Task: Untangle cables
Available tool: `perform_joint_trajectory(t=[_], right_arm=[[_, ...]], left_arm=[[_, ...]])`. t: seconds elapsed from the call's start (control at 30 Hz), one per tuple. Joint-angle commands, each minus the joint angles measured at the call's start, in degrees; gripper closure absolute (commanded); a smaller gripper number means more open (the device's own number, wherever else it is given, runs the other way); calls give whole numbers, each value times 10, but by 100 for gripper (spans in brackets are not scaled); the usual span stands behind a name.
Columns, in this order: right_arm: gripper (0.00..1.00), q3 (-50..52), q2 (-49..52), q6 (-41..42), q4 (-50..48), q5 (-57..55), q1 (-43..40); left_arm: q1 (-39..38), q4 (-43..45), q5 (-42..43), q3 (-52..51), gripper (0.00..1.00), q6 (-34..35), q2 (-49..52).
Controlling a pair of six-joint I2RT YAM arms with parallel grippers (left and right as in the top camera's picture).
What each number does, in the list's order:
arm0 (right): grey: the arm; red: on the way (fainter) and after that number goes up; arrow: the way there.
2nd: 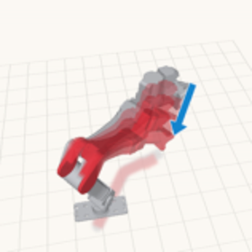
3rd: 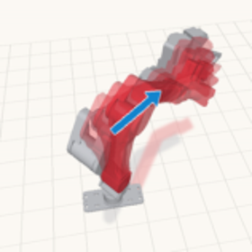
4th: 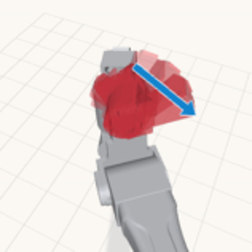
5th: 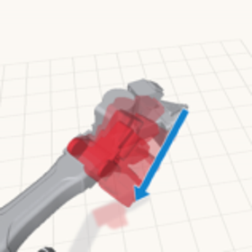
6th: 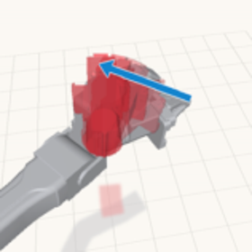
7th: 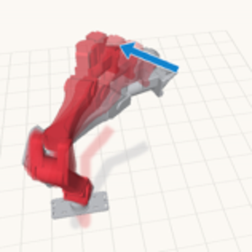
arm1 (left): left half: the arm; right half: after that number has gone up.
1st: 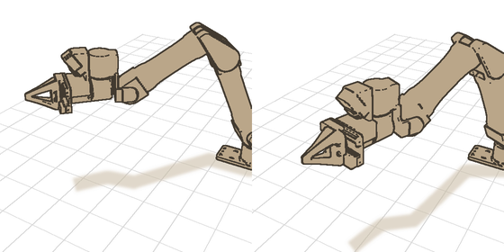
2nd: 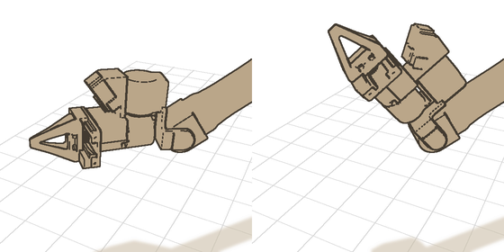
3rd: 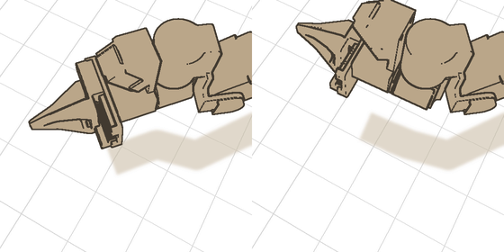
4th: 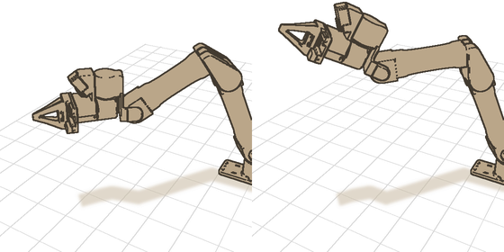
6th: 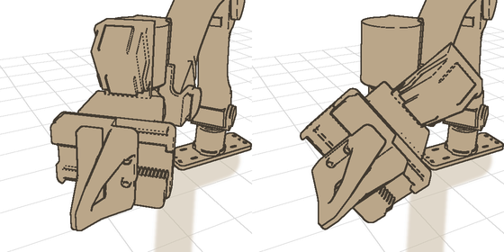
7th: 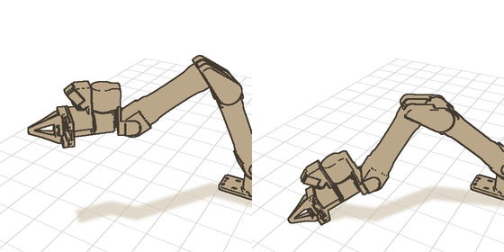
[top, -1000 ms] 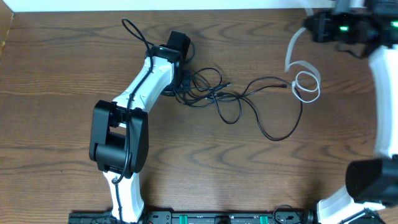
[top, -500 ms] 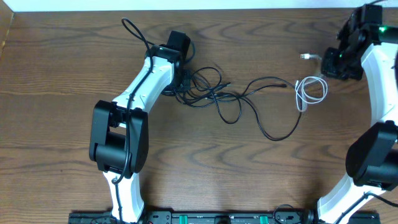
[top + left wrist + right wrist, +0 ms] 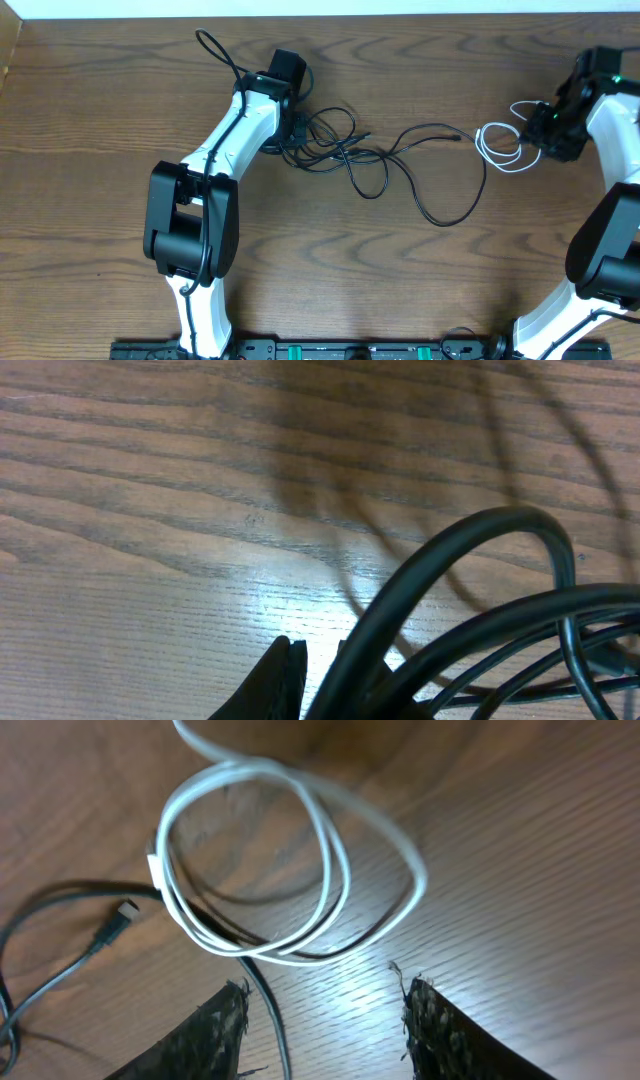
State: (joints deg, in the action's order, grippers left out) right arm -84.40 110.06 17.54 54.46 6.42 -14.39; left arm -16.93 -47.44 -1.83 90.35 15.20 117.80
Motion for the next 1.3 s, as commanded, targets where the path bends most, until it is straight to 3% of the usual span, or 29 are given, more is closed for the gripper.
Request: perform_joint_trajectory(t=[0.0, 0.57, 0.97, 1.1, 1.17, 1.27], right_arm=[[49, 26, -1, 28, -20, 21, 1], [48, 147, -1, 99, -153, -57, 2], [56, 210, 0, 98, -276, -58, 10], [64, 214, 0, 96, -279, -55, 10], [64, 214, 0, 65, -278, -22, 10], [56, 204, -5, 26, -256, 75, 8]], left_arm=[[2, 0, -1, -5, 83, 0, 6], [2, 0, -1, -5, 83, 2, 6], [2, 0, -1, -5, 83, 2, 6], [2, 0, -1, -5, 83, 2, 6], [2, 0, -1, -5, 83, 2, 6], [2, 0, -1, -5, 83, 2, 6]])
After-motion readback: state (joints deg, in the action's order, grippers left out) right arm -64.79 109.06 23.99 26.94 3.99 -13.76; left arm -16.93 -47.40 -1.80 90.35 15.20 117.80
